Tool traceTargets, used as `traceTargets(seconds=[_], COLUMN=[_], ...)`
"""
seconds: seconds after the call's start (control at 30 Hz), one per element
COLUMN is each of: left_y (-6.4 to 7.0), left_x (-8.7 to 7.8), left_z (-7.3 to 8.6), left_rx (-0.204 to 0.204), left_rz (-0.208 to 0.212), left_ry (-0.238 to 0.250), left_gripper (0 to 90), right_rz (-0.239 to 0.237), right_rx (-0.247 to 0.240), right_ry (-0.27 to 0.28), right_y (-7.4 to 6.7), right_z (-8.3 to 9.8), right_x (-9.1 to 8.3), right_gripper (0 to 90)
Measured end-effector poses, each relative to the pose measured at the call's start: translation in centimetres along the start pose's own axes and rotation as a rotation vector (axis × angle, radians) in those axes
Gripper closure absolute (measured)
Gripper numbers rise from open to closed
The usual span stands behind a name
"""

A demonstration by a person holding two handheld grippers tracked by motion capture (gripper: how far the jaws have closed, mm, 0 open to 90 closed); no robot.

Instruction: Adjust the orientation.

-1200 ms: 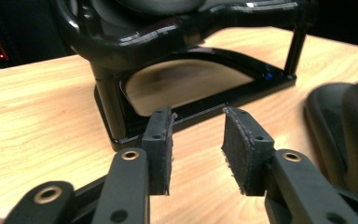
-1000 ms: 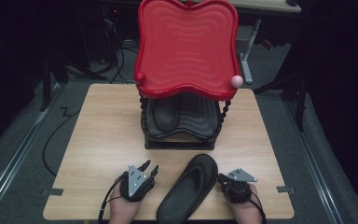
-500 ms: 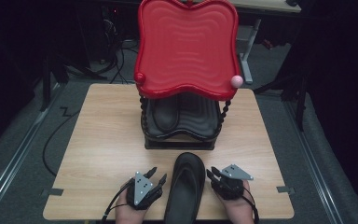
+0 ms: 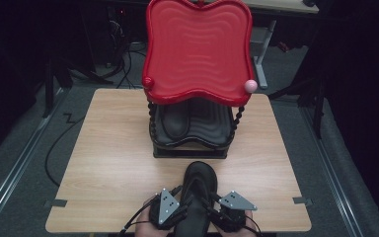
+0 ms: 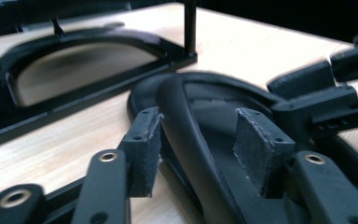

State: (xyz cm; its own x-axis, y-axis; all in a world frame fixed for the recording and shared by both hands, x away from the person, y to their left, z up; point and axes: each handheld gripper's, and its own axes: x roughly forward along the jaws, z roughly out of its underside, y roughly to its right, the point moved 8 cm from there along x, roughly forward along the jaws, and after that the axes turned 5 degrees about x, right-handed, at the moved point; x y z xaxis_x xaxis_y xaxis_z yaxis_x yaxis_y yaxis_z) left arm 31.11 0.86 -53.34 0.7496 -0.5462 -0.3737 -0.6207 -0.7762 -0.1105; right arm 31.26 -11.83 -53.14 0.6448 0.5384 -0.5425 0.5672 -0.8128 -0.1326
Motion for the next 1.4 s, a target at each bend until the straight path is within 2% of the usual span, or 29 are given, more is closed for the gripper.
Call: traceTargets(seconds=[0.07, 0.13, 0.2, 0.33, 0.4, 0.5, 0.57, 0.7, 0.83, 0.93, 1.0, 1.13, 1.23, 1.3, 1.4], left_y=[0.3, 0.5, 0.5, 0.2, 0.2, 0.5, 0.9, 1.7, 1.9, 1.8, 1.7, 0.9, 0.0, -0.9, -2.5], left_x=[0.6, 1.0, 1.2, 1.0, 1.1, 1.0, 0.7, -0.7, -2.4, -2.5, -2.5, -2.2, -1.6, -1.0, 0.1], left_z=[0.3, 0.1, 0.0, 0.2, 0.2, 0.2, 0.1, -1.2, -3.3, -4.0, -4.6, -6.3, -7.9, -9.0, -10.4], left_rx=[-0.019, -0.018, -0.013, -0.022, -0.032, -0.042, -0.028, 0.027, 0.053, 0.086, 0.088, 0.092, 0.103, 0.118, 0.105], left_rz=[0.026, 0.018, 0.006, -0.005, 0.0, 0.017, 0.028, 0.017, 0.018, -0.003, -0.01, -0.026, -0.054, -0.078, -0.093], left_ry=[-0.015, -0.008, -0.009, -0.007, -0.005, -0.011, -0.011, 0.062, 0.154, 0.175, 0.191, 0.228, 0.262, 0.274, 0.298], left_gripper=[58.5, 57.8, 57.5, 52.1, 51.2, 57.5, 59.8, 60.3, 60.5, 60.7, 60.8, 61.1, 61.3, 61.4, 61.7], right_rz=[0.031, 0.048, 0.047, 0.07, 0.055, 0.052, 0.04, 0.038, 0.033, 0.047, 0.055, 0.069, 0.089, 0.096, 0.098], right_rx=[-0.01, 0.001, 0.022, -0.005, 0.011, 0.006, 0.019, -0.001, -0.03, -0.047, -0.055, -0.059, -0.068, -0.051, -0.03], right_ry=[0.01, 0.012, 0.01, 0.004, -0.025, -0.031, -0.03, 0.036, 0.116, 0.161, 0.187, 0.225, 0.268, 0.296, 0.335], right_y=[0.7, 1.4, 1.9, 1.7, 1.7, 1.7, 1.6, 1.1, 0.3, 0.1, 0.2, 0.7, 1.2, 1.7, 2.6], right_z=[-0.4, -0.7, -0.9, -0.5, 0.1, 0.1, 0.0, -0.8, -1.9, -2.7, -3.3, -4.9, -6.5, -7.7, -9.6], right_x=[0.2, 0.4, 0.7, 0.9, 1.5, 1.7, 1.5, -0.3, -2.5, -3.2, -3.4, -3.4, -3.3, -2.9, -2.1], right_gripper=[65.6, 66.8, 64.4, 57.0, 58.2, 63.8, 66.9, 69.2, 69.9, 70.2, 70.5, 71.0, 71.5, 71.9, 72.0])
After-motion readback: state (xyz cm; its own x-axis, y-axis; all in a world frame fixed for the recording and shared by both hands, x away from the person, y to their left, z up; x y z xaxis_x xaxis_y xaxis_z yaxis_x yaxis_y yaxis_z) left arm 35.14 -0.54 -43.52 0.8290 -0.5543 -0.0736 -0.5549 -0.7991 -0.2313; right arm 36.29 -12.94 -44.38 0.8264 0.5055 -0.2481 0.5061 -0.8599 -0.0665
